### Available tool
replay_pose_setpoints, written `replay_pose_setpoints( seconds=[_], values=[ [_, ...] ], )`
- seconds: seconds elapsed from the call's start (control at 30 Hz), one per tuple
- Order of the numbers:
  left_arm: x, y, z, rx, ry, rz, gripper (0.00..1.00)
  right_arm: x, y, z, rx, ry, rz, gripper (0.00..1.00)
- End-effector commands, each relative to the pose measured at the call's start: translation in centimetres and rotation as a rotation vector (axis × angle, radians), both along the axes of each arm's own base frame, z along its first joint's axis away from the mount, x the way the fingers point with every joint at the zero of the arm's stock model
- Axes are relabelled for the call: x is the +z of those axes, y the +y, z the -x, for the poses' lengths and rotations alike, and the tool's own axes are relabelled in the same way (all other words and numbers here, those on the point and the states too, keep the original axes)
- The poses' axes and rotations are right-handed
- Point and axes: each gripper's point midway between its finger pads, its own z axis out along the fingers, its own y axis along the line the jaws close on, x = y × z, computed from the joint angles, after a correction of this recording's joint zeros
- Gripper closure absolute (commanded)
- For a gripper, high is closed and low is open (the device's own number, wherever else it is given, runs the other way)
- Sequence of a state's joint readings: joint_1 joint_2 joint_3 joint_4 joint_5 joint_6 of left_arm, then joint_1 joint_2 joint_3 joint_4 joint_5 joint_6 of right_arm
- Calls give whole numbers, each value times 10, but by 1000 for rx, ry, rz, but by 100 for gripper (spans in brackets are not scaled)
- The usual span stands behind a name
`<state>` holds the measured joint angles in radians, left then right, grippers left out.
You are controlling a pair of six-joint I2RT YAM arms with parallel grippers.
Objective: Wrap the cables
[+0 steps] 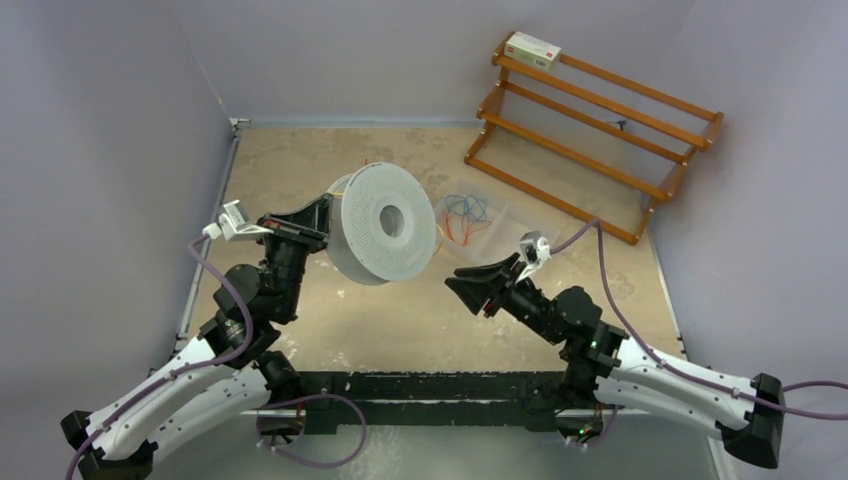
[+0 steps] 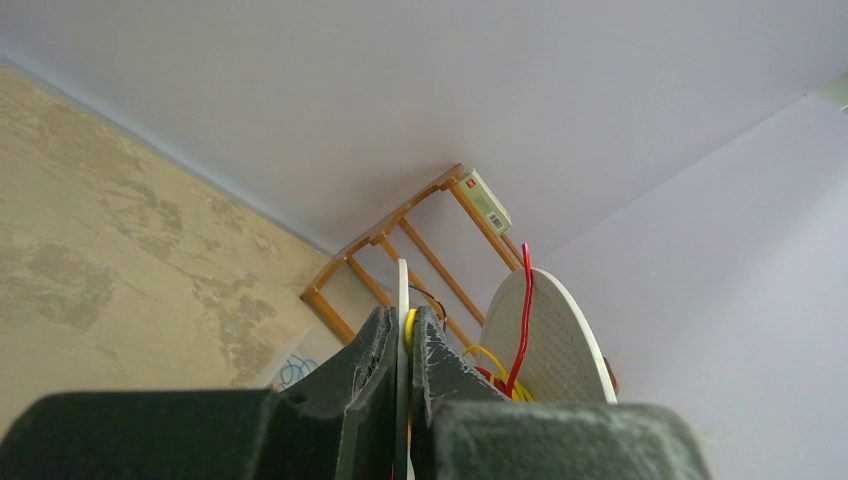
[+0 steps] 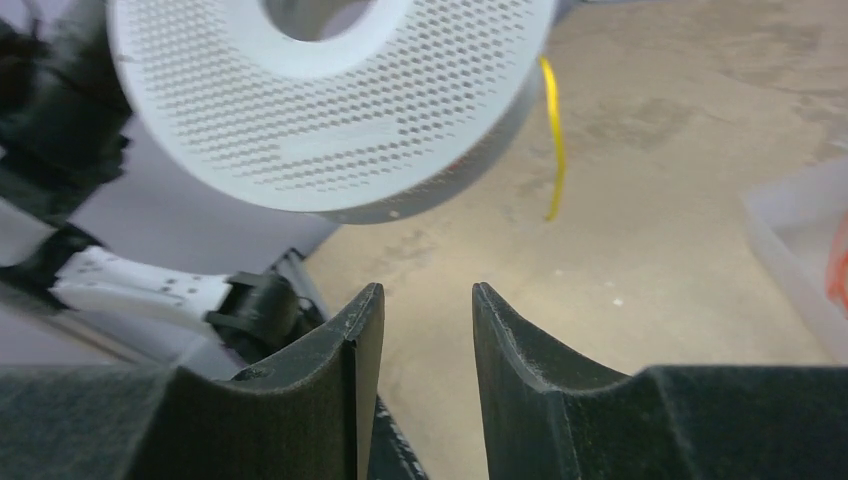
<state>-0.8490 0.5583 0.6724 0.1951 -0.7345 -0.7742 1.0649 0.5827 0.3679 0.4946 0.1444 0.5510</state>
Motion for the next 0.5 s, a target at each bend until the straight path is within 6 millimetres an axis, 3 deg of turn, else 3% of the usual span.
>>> replay_pose_setpoints(
  seconds=[0.0, 0.2, 0.47],
  values=[
    [40, 5, 11, -38, -97, 142, 100, -20, -15, -25, -136, 11, 178, 59],
    [37, 1, 11, -58, -84, 145, 100, -22, -10, -39, -143, 6, 203, 55],
    [35, -1, 12, -71, -82, 156, 100, 2, 3, -52, -137, -21, 137, 53]
  ],
)
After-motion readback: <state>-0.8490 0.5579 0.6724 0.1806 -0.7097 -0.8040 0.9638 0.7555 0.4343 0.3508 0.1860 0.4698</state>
